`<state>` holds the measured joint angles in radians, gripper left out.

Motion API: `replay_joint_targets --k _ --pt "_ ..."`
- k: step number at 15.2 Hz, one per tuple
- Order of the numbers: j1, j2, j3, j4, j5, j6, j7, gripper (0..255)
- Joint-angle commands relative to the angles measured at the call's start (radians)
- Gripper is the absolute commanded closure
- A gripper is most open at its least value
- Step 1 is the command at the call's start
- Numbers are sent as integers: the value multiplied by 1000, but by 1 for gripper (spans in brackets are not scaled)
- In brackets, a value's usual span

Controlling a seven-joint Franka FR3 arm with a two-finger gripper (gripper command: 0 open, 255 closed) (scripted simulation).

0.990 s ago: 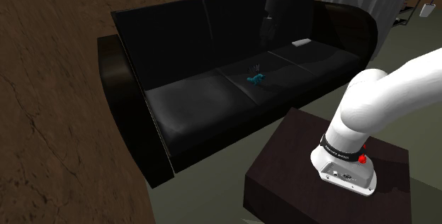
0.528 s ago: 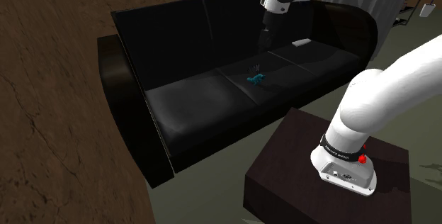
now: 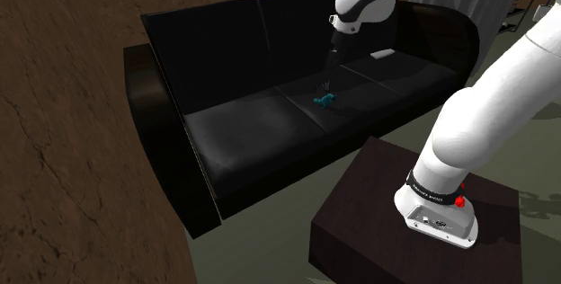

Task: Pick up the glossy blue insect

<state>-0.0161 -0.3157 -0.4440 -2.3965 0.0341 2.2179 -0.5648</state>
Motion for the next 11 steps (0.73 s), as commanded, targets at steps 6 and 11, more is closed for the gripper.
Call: replay_joint_targets --k 6,11 --pt "28 286 -119 105 221 126 -246 0" --pt "-21 514 -124 232 439 143 -441 0"
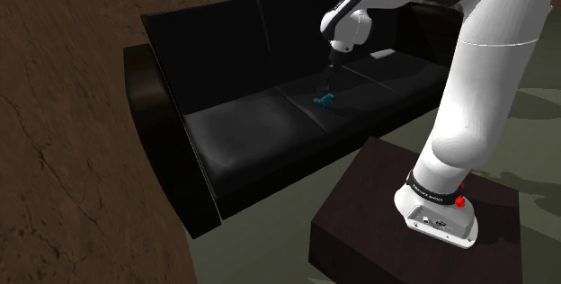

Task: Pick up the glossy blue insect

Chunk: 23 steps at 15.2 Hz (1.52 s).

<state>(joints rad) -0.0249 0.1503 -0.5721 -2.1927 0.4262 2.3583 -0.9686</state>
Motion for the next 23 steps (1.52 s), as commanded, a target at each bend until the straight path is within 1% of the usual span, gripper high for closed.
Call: replay_joint_targets --k 1,8,10,11,20,23 --pt "-26 80 11 50 75 1 -61 0" --pt "-51 152 45 40 157 61 -129 0" --pt "-53 158 49 39 164 66 -134 0" --pt "-52 158 49 39 164 67 -134 255" --pt "-53 158 48 39 164 66 -135 255" --pt "-42 126 33 42 128 41 -105 255"
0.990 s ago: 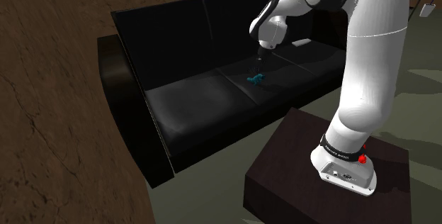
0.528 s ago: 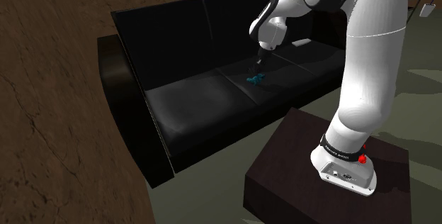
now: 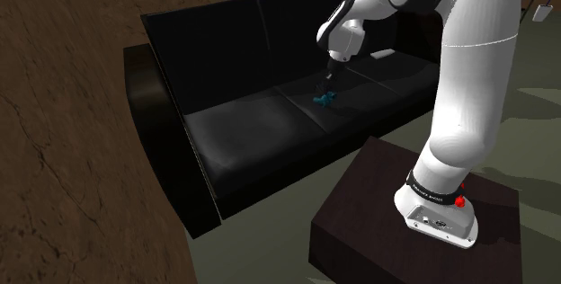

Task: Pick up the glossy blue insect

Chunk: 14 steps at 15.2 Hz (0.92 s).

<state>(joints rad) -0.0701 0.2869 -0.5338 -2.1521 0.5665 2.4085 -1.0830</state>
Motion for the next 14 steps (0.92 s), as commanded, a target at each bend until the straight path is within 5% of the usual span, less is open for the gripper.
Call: replay_joint_targets --k 1,14 --pt "7 -21 -10 2 -24 -17 20 255" --pt "35 -128 -49 34 -147 -120 123 255"
